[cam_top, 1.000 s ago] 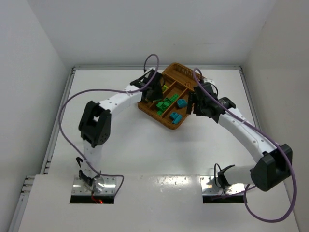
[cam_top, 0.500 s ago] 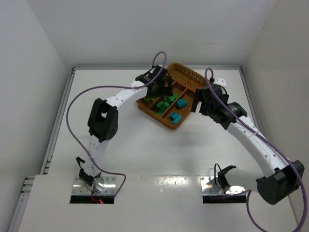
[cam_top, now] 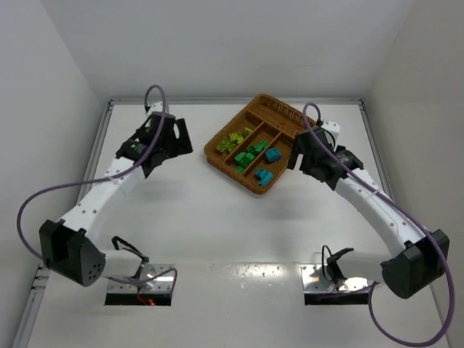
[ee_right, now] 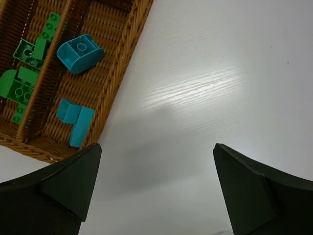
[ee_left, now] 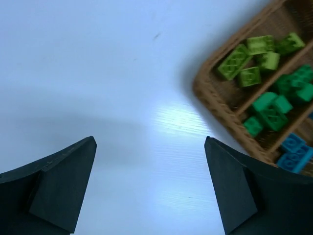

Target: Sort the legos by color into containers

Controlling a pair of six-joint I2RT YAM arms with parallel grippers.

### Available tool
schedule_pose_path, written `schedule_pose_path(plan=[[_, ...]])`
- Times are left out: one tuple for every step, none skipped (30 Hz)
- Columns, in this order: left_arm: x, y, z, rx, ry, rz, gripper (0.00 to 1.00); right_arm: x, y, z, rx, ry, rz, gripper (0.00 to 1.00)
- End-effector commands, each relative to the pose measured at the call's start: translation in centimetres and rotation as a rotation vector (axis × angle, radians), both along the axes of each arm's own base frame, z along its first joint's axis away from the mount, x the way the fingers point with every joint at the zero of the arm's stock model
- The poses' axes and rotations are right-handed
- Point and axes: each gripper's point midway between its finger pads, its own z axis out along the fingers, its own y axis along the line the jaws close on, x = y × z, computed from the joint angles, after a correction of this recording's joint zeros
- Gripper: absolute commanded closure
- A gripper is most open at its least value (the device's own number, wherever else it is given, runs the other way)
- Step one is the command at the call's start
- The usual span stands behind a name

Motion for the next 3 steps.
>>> schedule_pose_path(plan=[[-0.75,2.92,-0.88,0.084,0.005,0.053,0.0,0.14,-0.25,0.04,0.004,-0.017,-0.019,0.02],[-0.79,3.29,-0.51,0.074,-0.004,0.06,0.0,-0.06,-0.35,-0.41,-0.001,-0.006,-0.019,0.02],[-0.81,3.11,-0.54,0.068,-0.002,0.052,0.0,0.18,-0.48,-0.22,-0.006,-0.02,-0.028,0.02]])
